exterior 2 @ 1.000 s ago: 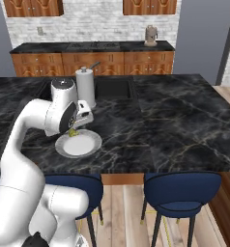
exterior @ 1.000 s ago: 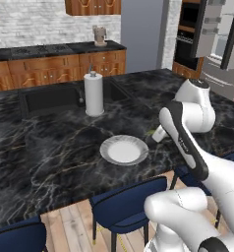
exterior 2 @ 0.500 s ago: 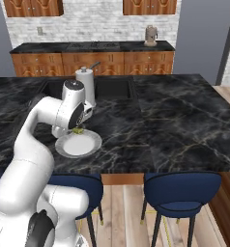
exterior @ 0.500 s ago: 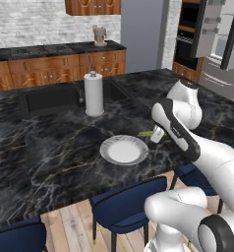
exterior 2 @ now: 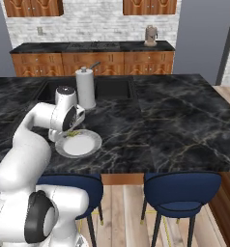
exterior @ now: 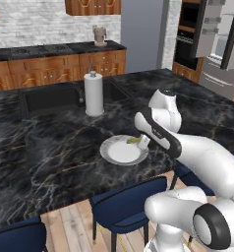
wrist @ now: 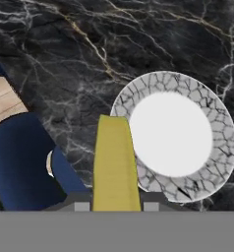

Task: Retrieve the butter from the fridge and place it on a plate on the dining table. Then retrieve the butter knife by the fridge and place it near the plate.

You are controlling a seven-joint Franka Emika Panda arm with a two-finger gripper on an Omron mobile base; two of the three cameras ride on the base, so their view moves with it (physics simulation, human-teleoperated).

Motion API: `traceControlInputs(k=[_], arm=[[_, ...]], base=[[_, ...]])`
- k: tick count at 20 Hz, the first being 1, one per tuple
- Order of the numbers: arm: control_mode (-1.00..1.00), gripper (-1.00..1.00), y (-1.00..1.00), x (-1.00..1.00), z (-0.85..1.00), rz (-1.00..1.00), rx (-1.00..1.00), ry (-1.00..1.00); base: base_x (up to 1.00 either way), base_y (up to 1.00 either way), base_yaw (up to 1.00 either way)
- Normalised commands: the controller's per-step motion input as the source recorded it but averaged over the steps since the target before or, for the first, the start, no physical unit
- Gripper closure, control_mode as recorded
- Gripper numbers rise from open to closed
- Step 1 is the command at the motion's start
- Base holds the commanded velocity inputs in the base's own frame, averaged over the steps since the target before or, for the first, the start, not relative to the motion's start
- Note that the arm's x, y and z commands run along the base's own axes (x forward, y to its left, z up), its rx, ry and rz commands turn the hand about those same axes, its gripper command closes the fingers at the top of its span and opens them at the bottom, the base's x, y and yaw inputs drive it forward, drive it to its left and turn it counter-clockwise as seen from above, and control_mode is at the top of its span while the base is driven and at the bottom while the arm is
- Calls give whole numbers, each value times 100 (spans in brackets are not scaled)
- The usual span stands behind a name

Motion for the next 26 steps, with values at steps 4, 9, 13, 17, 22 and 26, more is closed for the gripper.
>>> traceControlInputs(k=[4, 9, 13, 17, 22, 26], arm=[[-100, 100, 2, 1, -27, 0, 0, -5], [-100, 100, 0, 40, -15, 0, 0, -4], [-100, 100, 2, 48, -5, 0, 0, -1], [-100, 100, 24, 42, -22, 0, 0, 0], [-100, 100, 14, 25, -26, 0, 0, 0], [-100, 100, 0, 34, -43, 0, 0, 0]], base=[[0, 0, 0], [0, 0, 0], [0, 0, 0], [0, 0, 0], [0, 0, 0], [0, 0, 0]])
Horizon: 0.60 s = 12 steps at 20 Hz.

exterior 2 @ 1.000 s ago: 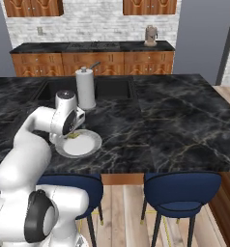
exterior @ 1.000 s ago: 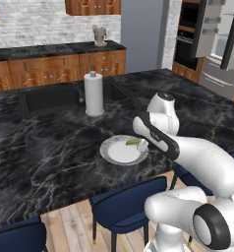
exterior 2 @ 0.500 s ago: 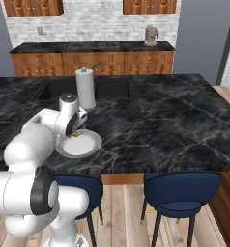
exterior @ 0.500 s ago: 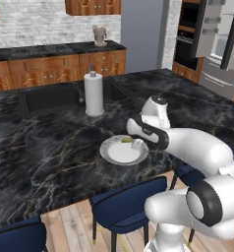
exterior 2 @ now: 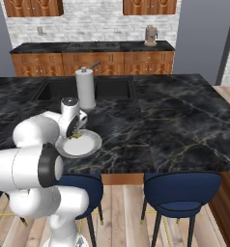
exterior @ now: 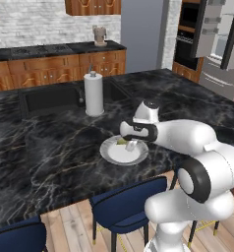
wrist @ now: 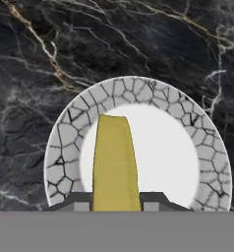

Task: Retrieve the butter from the fridge and place it on a plate on the dining table. Then retrieve the butter knife by the fridge and place it near the plate.

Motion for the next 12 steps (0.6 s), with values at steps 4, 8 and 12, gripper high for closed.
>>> traceControlInputs(k=[4, 8, 12], arm=[[-100, 100, 0, 25, -46, 0, 0, 0], [-100, 100, 0, 12, -41, 0, 0, 0], [-100, 100, 0, 18, -32, 0, 0, -1]], base=[[0, 0, 0], [0, 0, 0], [0, 0, 0]])
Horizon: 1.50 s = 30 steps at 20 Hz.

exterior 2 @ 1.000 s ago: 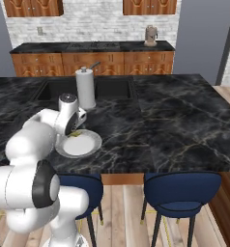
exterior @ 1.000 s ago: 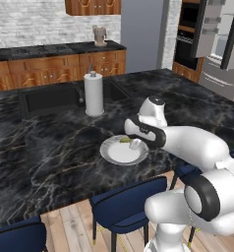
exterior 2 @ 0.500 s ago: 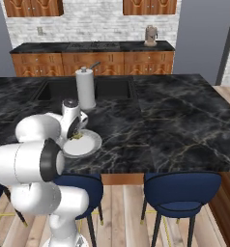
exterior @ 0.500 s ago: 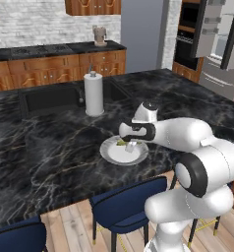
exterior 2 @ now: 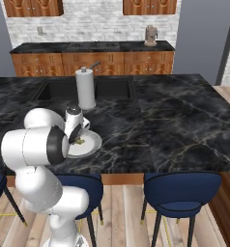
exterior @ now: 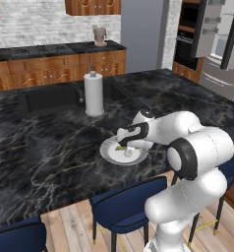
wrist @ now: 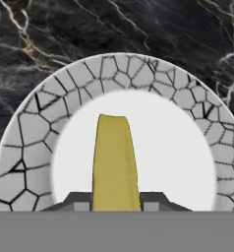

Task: Retrieve the butter from the fridge and place it on a plate on the dining table. Then retrieve the butter knife by the fridge and place it near the plate.

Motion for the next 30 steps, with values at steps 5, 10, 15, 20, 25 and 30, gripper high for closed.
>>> traceControlInputs(k=[5, 10, 15, 20, 25, 30], arm=[[-100, 100, 0, 20, -21, 0, 0, -2], [-100, 100, 0, 12, -18, 0, 1, -1], [-100, 100, 0, 13, -15, 0, 2, 0], [-100, -100, 0, 13, -7, 0, 0, 0], [-100, -100, 0, 7, -1, 0, 0, 0], [-100, -100, 0, 0, 0, 0, 0, 0]], base=[[0, 0, 0], [0, 0, 0], [0, 0, 0], [0, 0, 0], [0, 0, 0], [0, 0, 0]])
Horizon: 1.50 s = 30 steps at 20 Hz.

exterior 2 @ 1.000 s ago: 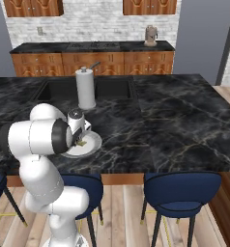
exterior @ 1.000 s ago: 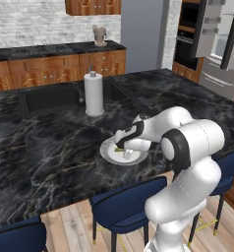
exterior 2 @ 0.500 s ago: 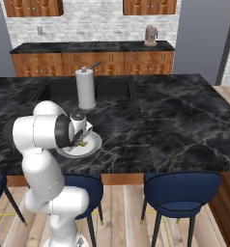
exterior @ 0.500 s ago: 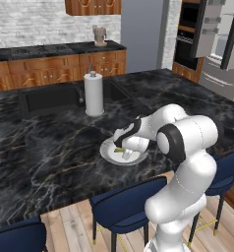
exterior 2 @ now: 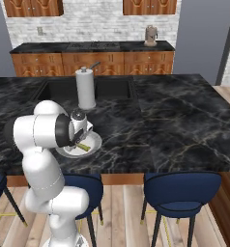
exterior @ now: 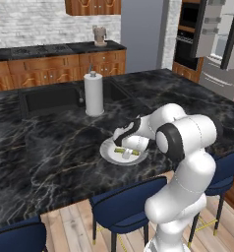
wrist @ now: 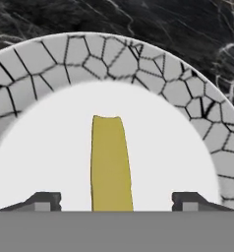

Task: Retrieve the butter from the fridge and place it on a plate on the dining table. Then retrieve the butter knife by the fridge and place it near the plate.

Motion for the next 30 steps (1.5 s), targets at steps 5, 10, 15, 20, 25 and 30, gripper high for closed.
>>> traceControlInputs(k=[5, 10, 15, 20, 25, 30], arm=[[-100, -100, 3, 0, 28, 0, -9, 8], [-100, -100, 0, -27, 99, 0, -15, 8], [-100, -100, -4, -23, 100, -6, -1, 26], [-100, -100, -32, -3, 100, -30, 6, 45], [-100, -100, -28, -17, 97, -46, -1, 32], [-100, -100, -18, -44, 74, -43, -8, 22]], base=[[0, 0, 0], [0, 0, 0], [0, 0, 0], [0, 0, 0], [0, 0, 0], [0, 0, 0]])
